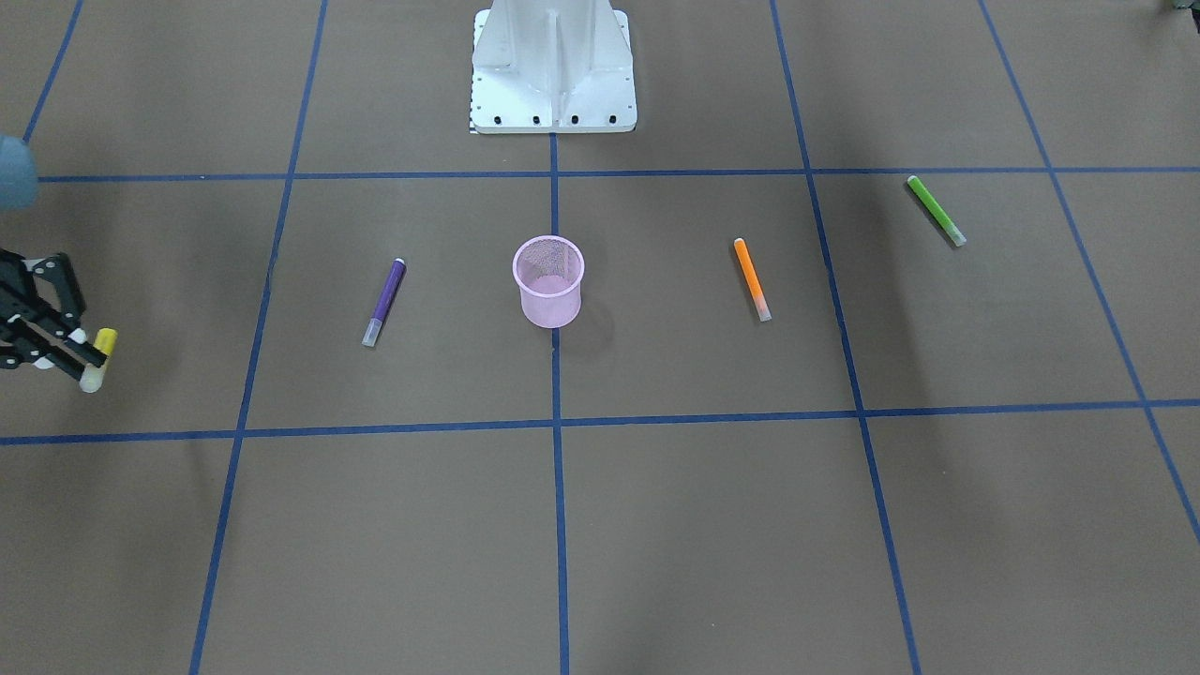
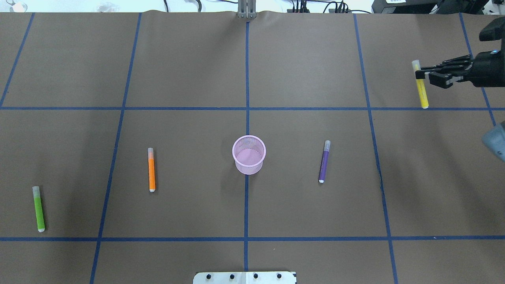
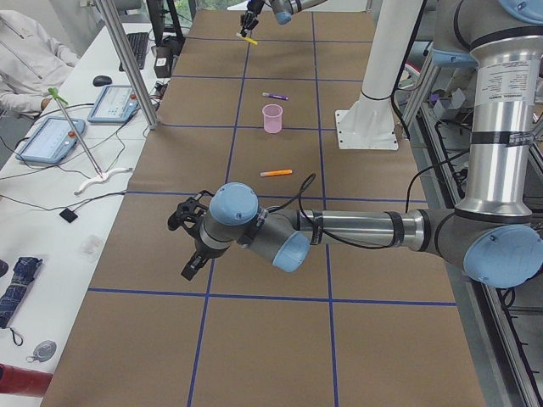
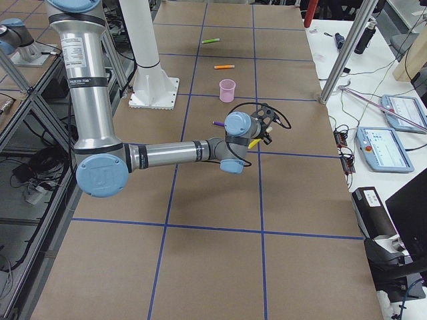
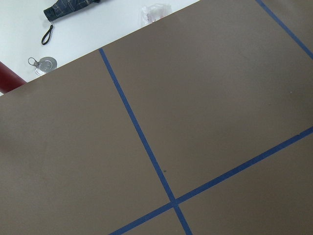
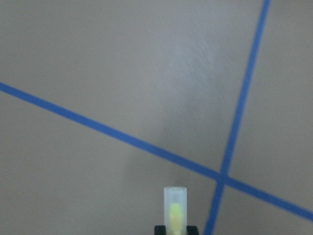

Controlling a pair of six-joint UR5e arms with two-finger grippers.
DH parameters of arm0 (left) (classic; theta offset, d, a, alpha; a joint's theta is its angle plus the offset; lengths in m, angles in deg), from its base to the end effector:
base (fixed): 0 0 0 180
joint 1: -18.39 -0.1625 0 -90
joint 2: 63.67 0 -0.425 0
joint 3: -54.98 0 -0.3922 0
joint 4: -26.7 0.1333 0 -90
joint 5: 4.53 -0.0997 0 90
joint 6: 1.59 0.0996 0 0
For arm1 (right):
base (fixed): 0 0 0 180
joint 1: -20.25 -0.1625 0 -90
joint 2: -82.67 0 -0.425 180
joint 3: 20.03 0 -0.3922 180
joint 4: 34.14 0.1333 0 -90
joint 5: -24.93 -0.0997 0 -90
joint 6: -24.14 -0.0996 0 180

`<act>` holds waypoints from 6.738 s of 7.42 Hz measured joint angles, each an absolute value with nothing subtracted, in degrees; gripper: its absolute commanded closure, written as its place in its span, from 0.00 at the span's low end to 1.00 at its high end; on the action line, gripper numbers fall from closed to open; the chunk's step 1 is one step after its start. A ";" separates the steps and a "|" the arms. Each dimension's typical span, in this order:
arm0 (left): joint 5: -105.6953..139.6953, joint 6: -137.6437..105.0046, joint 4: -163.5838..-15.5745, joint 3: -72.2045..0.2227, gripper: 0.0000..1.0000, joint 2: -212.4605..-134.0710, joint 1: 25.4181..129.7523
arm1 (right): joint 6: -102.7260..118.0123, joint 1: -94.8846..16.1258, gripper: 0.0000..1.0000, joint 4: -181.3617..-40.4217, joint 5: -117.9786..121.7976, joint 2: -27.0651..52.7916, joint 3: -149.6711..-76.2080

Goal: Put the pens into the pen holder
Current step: 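Carry the yellow highlighter with the right gripper over the lavender cup, then lower the highlighter into the cup and open the right gripper, then raise the right gripper away while the left gripper moves toward the orange marker, then lower the left gripper onto the orange marker and close on it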

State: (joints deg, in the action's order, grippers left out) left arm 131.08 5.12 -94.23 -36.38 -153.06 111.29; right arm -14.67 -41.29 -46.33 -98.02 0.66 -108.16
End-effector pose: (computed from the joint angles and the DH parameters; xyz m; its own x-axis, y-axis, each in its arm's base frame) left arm -0.0878 -0.5053 0.5893 0.7177 0.4364 -0.5426 -0.0411 0.8044 0.5926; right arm -0.1891 -0.5148 0.4513 0.4056 -0.6239 0.6680 -0.2616 0.6211 0.7388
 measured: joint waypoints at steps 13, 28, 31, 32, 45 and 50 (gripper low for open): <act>131.08 5.20 -94.15 -33.50 0.00 -153.09 110.76 | -19.12 7.33 0.01 -52.60 -29.75 20.59 -109.19; 116.71 -53.20 -105.54 -41.70 0.00 -158.39 72.82 | -22.54 -34.25 0.00 -110.79 -90.80 18.78 -119.32; 108.07 -62.12 -96.52 -43.06 0.00 -164.28 62.32 | -7.42 -43.96 0.00 -113.97 -98.51 12.49 -118.05; 105.69 -63.96 -89.66 -45.19 0.01 -166.32 59.85 | -3.39 -46.10 0.00 -114.01 -100.01 10.28 -117.74; 100.32 -70.75 -71.56 -46.58 0.66 -173.34 48.63 | 0.93 -49.97 0.00 -113.42 -102.51 4.71 -117.68; 100.32 -70.48 -71.56 -46.46 0.72 -173.13 48.74 | 0.94 -49.97 0.00 -113.42 -102.46 4.80 -117.68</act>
